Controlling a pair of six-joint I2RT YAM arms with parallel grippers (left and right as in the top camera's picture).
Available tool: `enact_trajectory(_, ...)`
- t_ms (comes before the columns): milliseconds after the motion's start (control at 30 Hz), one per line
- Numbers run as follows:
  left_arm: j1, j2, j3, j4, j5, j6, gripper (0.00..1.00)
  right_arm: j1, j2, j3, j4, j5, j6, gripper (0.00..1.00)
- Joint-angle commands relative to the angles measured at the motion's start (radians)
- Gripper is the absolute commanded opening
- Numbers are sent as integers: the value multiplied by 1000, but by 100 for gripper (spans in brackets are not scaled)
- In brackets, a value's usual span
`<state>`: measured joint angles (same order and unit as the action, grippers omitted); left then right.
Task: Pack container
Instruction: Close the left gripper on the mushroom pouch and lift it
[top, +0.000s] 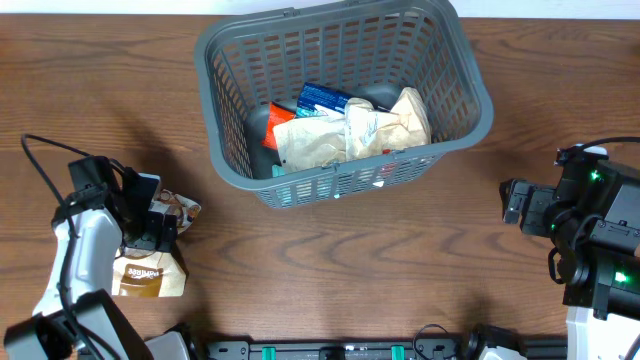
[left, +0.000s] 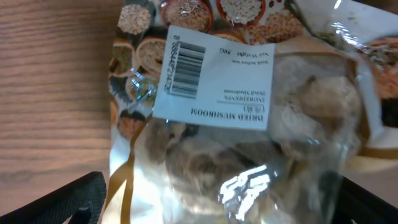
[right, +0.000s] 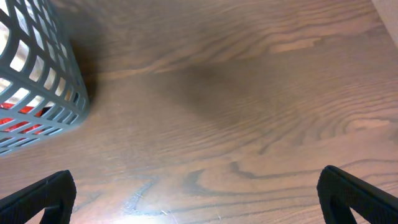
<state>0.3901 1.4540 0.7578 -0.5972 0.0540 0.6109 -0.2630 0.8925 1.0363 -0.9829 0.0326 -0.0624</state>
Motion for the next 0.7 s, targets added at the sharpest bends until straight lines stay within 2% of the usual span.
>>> enact_trajectory(0, 4, 48, -16, 13, 17, 17, 97, 11, -2, -5, -2, -7, 5, 99)
enact_trajectory(133, 4, 87, -16, 27, 17, 17, 92, 11, -2, -5, -2, -7, 5, 99)
enact_trajectory(267, 4, 114, -16, 43, 17, 17, 81, 11, -2, -5, -2, -7, 5, 99)
enact_trajectory(367, 4, 126, -16, 54, 17, 17, 64, 11, -2, -5, -2, -7, 5, 99)
enact_trajectory(467, 5, 127, -16, 64, 17, 17, 35, 11, -2, -5, -2, -7, 5, 99)
enact_trajectory(533, 5, 127, -16, 66, 16, 17, 11, 11, -2, -5, -2, -7, 5, 99)
enact_trajectory(567, 5, 127, -16, 66, 17, 17, 6, 11, -2, -5, -2, -7, 5, 99)
enact_trajectory(667, 4, 126, -16, 67, 17, 17, 6, 11, -2, -5, -2, -7, 5, 99)
